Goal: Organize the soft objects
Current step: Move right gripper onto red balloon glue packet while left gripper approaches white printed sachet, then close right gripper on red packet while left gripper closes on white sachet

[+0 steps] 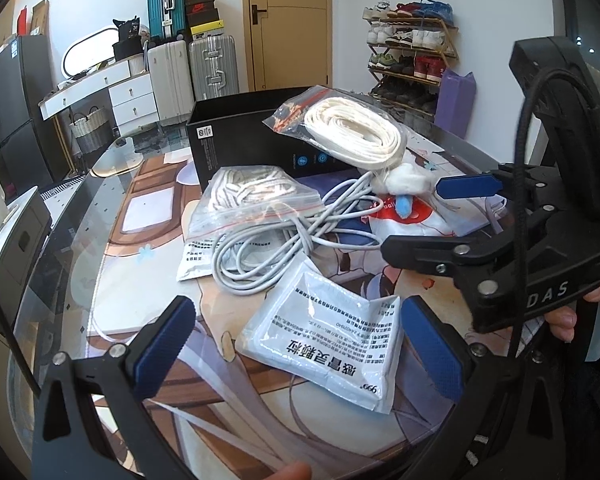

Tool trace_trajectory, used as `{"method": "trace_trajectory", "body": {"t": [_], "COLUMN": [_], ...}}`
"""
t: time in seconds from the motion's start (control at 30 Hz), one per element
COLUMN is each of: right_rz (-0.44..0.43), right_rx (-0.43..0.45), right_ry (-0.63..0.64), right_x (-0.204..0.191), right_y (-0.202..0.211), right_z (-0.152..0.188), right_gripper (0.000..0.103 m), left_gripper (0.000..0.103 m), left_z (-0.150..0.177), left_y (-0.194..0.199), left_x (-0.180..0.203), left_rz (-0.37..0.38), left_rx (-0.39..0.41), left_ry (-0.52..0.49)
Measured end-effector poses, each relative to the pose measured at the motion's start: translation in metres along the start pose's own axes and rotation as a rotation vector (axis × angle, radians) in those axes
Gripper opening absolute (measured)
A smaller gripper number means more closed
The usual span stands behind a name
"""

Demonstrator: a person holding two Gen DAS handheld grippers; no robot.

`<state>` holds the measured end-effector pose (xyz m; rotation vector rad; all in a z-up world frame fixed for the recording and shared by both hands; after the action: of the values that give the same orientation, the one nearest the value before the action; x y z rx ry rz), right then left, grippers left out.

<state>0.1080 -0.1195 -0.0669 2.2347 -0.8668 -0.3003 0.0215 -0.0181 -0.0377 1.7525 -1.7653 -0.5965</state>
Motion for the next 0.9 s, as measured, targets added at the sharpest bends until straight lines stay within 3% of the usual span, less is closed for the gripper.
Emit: {"method": "trace_trajectory", "body": {"t": [0.57,0.63,0.77,0.9], "right_rz": [-0.009,-0.021,-0.032,-0.034], "right_rx": [-0.054,-0.062,-0.062,-0.056], "right_ry": [-0.009,-0.008,-0.006,0.001], "right_x": [0.0,-0.001,0.001,0.004], "right_y": [-0.016,-0.017,-0.017,-0.014], "right_z": [-0.005,-0.004,-0.002,0.0], "right_gripper": [0.095,0.087,0.084,0.071], "left_gripper": [0.103,0.103,0.103,0.103], "left_z": [0.005,0.006,0.005,0.005], "left_y": [-0.01,-0.011,-0.012,-0.012], "left_x": [0.001,0.001,0.0,-0.001], "left_rz": [0.033,0.032,0.019,0.035], "left_rx": [-0.074,-0.08,-0.084,-0.08], "left_ry": [0.009,0.012,0.009,0.023]}}
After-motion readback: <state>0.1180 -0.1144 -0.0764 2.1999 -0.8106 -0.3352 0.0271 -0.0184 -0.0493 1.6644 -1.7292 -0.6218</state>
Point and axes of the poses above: each gripper's, at about its wrist camera, not at the fingertips, and y roughly against the way its jaws point, x to its right, z to its underside, the point moved 3 cm from there along -y, roughly the way its jaws point, and after that the axes turned 7 degrees about y, right-handed, at the moved point
